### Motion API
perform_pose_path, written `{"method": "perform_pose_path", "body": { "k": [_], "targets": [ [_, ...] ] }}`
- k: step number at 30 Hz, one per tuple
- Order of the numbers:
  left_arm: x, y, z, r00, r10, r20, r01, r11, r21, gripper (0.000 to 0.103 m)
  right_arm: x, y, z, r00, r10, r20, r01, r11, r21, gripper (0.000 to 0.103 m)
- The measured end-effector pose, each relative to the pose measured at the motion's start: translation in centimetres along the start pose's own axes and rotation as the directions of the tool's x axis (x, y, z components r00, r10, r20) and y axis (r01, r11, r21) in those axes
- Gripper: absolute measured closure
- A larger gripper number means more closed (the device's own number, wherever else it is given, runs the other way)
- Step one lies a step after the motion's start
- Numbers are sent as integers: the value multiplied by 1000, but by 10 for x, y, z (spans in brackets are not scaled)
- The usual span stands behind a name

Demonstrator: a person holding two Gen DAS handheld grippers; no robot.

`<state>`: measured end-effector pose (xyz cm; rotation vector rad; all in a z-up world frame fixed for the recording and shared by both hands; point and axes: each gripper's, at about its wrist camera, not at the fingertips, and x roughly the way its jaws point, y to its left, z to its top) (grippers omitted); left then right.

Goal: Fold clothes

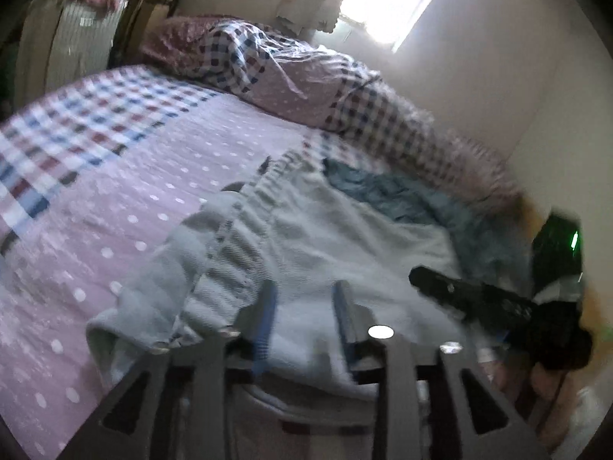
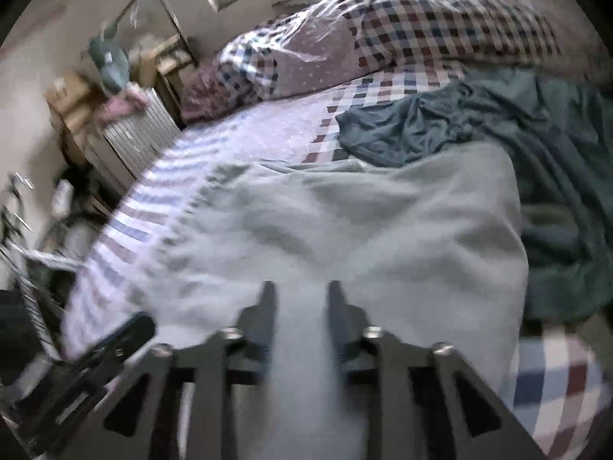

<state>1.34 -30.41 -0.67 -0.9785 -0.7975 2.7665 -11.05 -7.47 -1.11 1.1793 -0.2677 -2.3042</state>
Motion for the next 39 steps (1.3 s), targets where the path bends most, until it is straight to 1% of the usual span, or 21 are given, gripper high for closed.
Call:
{"method": "perform_pose_path", "body": {
  "k": [1,2,3,5,6,7,9,12,14,15,16,17,20,23,26,28,29,32,34,36,39],
  "targets": [
    [-7,-1,0,1000,-1,20,1,1000,0,39,-9,-3,-2,999,34,9,-35,999,18,52],
    [-13,-2,1,999,-1,40,1,1000,1,30,-19,-6,-3,997,69,19,-69,997,35,50],
    [-20,-1,2,998,9,63,-9,1000,-8,25,-29,-9,-4,996,84,35,-85,995,48,48],
    [-36,2,5,993,42,110,-38,999,-34,20,-46,-19,-6,993,96,62,-101,992,71,47],
    [-40,6,6,993,47,111,-40,997,-60,20,-54,-27,-7,992,105,69,-111,990,90,43],
    [-42,12,7,994,47,103,-37,995,-92,20,-59,-36,-9,991,111,73,-118,987,111,34],
    [-38,27,4,997,36,62,-25,985,-172,20,-62,-54,-13,991,118,55,-125,982,141,26],
    [-30,52,-3,1000,9,-4,-10,955,-296,20,-64,-82,-21,991,130,23,-132,974,182,24],
    [-29,67,-7,998,-62,-3,56,918,-393,20,-61,-98,-27,988,152,-1,-148,963,223,24],
    [-30,70,-7,997,-78,0,71,908,-414,20,-58,-105,-30,983,181,-7,-174,953,250,24],
    [-30,72,-7,996,-88,0,80,901,-426,20,-55,-112,-34,979,204,-13,-193,942,273,24],
    [-30,73,-8,996,-90,-1,81,897,-435,20,-52,-117,-36,978,209,-19,-195,938,287,24],
    [-33,71,-10,998,-62,-22,45,895,-444,20,-45,-125,-39,977,213,-32,-194,935,297,24],
    [-39,69,-10,999,-3,-34,-12,901,-434,20,-44,-126,-38,973,227,-32,-208,934,289,23],
    [-45,73,-10,999,43,-32,-52,902,-428,20,-41,-128,-38,970,240,-31,-221,932,286,23],
    [-48,80,-12,995,85,-46,-97,890,-446,20,-40,-128,-38,969,244,-25,-228,932,283,23],
    [-51,85,-14,995,91,-48,-103,880,-465,20,-40,-128,-38,969,246,-23,-230,932,280,23],
    [-54,100,-25,998,28,-63,-58,829,-557,20,-39,-128,-38,967,256,-19,-241,931,274,23],
    [-53,103,-32,997,0,-80,-47,809,-586,20,-38,-129,-38,965,262,-17,-248,930,272,22],
    [-51,103,-36,996,-10,-92,-47,802,-596,20,-37,-129,-38,965,263,-15,-250,929,272,22],
    [-47,102,-37,996,-17,-91,-41,804,-593,20,-35,-127,-37,964,264,-15,-251,931,264,20]
  ]
}}
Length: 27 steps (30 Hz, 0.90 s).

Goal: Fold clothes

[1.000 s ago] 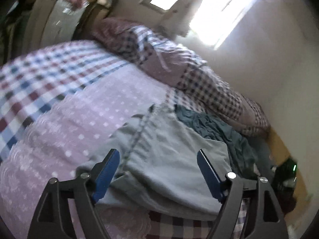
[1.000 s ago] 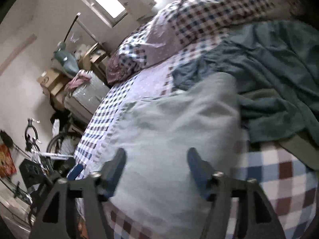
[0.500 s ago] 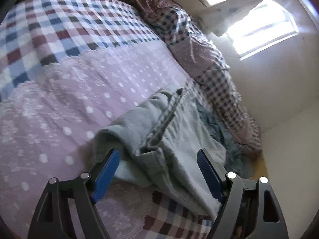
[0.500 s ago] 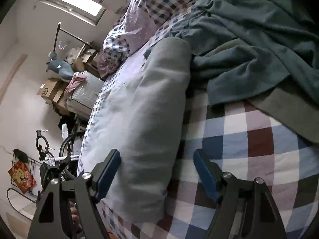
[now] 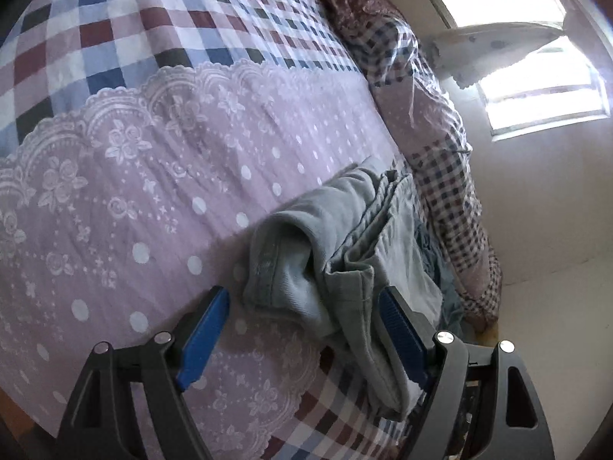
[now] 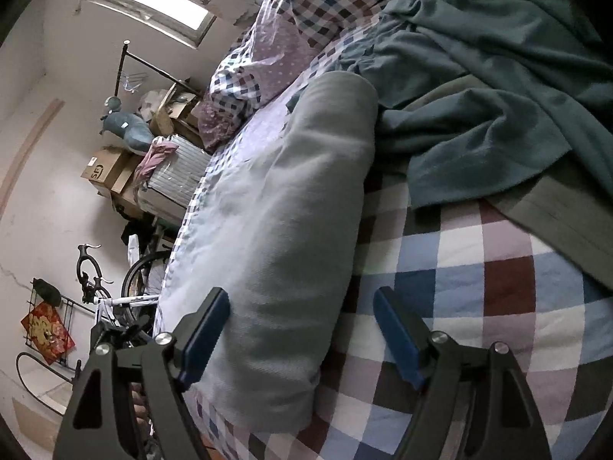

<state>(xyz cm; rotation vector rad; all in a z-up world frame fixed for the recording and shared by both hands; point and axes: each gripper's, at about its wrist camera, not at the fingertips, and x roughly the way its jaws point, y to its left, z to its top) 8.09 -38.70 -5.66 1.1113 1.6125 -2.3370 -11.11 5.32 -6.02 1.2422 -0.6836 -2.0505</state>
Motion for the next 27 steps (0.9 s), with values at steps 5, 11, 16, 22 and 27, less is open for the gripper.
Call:
{"method": "perform_pose_path", "body": {
  "k": [5,11,16,22,27],
  "targets": [
    [13,-10,5,1000,0,-30,2,999,47,20,1,3,-2,1000,-5,3,5,1000,-19,17],
    [21,-14,17,1000,-1,-16,2,998,60,20,1,1,-3,1000,4,3,-4,1000,-16,16],
    [28,-16,23,1000,-10,-21,12,996,89,18,5,3,-2,1000,6,5,-6,1000,-19,11],
    [34,-23,28,998,-25,-49,31,992,123,17,9,-2,7,999,45,11,-46,998,37,10],
    [29,-24,30,996,-58,-71,66,991,119,17,16,-1,15,999,43,6,-43,998,55,10]
  ]
}}
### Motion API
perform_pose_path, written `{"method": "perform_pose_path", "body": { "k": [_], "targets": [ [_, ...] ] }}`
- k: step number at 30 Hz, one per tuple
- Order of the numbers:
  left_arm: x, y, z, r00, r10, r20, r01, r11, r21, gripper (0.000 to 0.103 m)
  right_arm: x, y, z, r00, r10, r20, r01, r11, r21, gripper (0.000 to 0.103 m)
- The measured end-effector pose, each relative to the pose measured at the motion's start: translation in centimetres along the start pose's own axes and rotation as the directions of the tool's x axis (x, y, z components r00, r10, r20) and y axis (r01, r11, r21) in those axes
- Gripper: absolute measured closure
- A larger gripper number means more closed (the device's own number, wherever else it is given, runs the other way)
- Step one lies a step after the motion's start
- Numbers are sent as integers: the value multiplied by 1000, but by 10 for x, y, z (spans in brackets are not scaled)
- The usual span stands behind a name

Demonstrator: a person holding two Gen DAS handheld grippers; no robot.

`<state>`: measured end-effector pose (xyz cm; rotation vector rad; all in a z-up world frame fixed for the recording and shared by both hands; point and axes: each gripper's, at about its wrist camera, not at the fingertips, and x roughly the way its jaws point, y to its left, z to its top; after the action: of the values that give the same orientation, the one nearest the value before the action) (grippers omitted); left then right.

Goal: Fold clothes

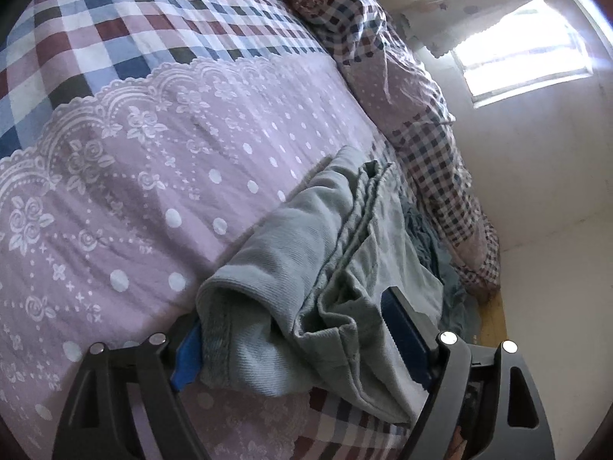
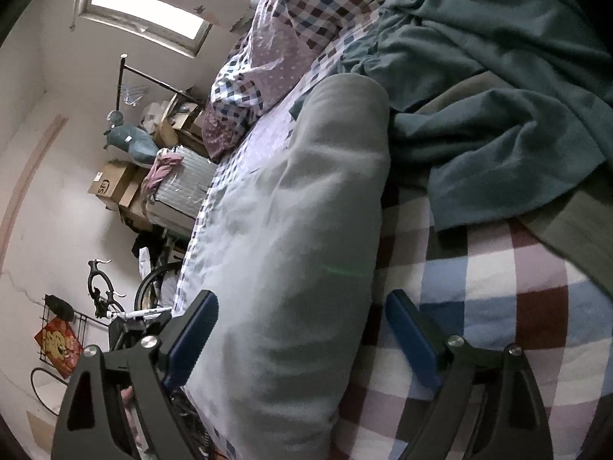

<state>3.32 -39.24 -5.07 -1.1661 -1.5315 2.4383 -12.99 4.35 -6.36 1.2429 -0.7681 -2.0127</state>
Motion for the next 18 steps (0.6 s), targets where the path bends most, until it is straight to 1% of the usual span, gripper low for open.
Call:
{"method": "perform_pose_path", "body": {
  "k": [3,8,10,14,18],
  "targets": [
    [-3,2,1,999,-31,-7,31,999,-16,17,5,3,1,1000,-20,-14,20,1000,-16,10],
    [0,4,3,999,-43,-15,43,998,-42,17,11,7,3,999,-38,-22,38,999,-33,10],
    [5,1,3,999,-27,-20,26,999,-26,14,14,8,4,999,-46,-28,44,998,-44,10],
    [19,-9,1,999,19,-38,-18,999,27,3,23,11,7,997,-66,-44,62,996,-67,10],
    [23,-9,4,998,23,-64,-21,999,31,3,36,14,16,994,-75,-83,68,994,-89,10]
  ]
}}
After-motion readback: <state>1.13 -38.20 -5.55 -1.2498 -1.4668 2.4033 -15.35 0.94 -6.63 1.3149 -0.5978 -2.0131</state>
